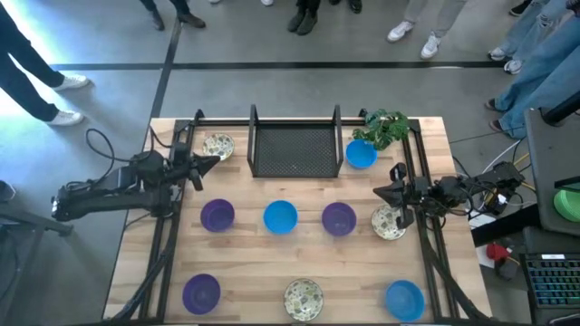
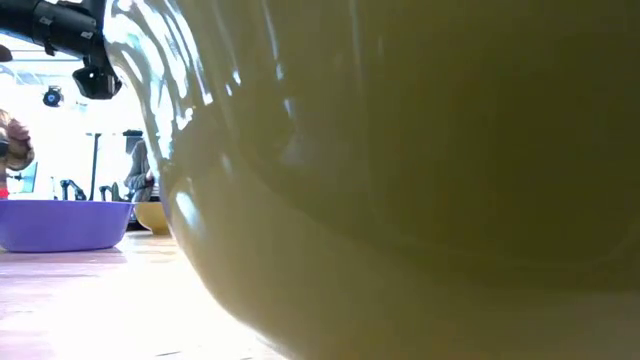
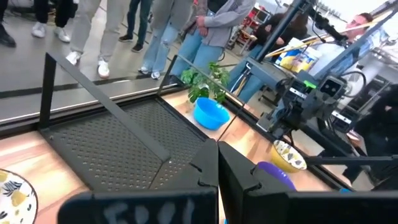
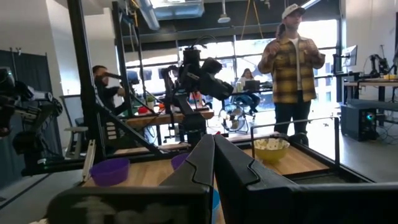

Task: Pick & Place Mini bowls
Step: Put the top white bowl on the shelf

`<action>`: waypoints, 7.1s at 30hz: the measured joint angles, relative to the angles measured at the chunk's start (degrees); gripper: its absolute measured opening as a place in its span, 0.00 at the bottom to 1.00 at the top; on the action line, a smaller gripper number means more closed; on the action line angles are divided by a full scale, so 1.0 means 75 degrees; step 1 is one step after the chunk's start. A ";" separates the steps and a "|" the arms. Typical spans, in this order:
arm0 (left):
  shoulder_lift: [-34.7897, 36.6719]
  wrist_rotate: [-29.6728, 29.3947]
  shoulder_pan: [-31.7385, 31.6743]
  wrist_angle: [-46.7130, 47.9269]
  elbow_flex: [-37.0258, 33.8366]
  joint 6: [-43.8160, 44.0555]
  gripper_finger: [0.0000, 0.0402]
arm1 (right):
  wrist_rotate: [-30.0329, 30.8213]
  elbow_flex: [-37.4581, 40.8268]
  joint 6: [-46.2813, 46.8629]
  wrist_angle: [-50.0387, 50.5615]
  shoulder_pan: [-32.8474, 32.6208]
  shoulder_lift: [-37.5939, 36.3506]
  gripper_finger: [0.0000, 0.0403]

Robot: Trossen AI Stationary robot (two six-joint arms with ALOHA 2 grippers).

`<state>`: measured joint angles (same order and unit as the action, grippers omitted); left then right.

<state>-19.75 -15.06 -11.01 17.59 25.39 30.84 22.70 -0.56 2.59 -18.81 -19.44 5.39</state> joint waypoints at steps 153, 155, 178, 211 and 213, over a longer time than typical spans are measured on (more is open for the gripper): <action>-0.8296 -0.0176 -0.3182 0.2961 0.2462 -0.2376 0.40 | 0.0161 0.0003 0.0434 0.0003 -0.0003 0.0000 0.02; -0.8296 -0.0176 -0.3182 0.2954 0.2462 -0.2525 0.40 | 0.0216 0.0003 0.0434 0.0003 0.0000 0.0003 0.02; -0.8276 -0.0315 -0.3176 0.2945 0.2474 -0.3184 0.01 | 0.0207 0.0003 0.0452 0.0003 -0.0003 0.0001 0.02; -0.8191 0.0709 -0.3182 0.5728 0.4295 -0.3767 0.00 | 0.0199 0.0003 0.0434 0.0008 -0.0002 0.0001 0.02; -0.8190 0.0682 -0.3182 0.5945 0.4493 -0.3767 0.00 | 0.0198 0.0003 0.0433 0.0009 -0.0003 0.0000 0.02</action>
<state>-81.18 -9.95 -34.87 62.18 59.09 2.59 24.18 -0.54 5.84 -18.74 -19.46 5.39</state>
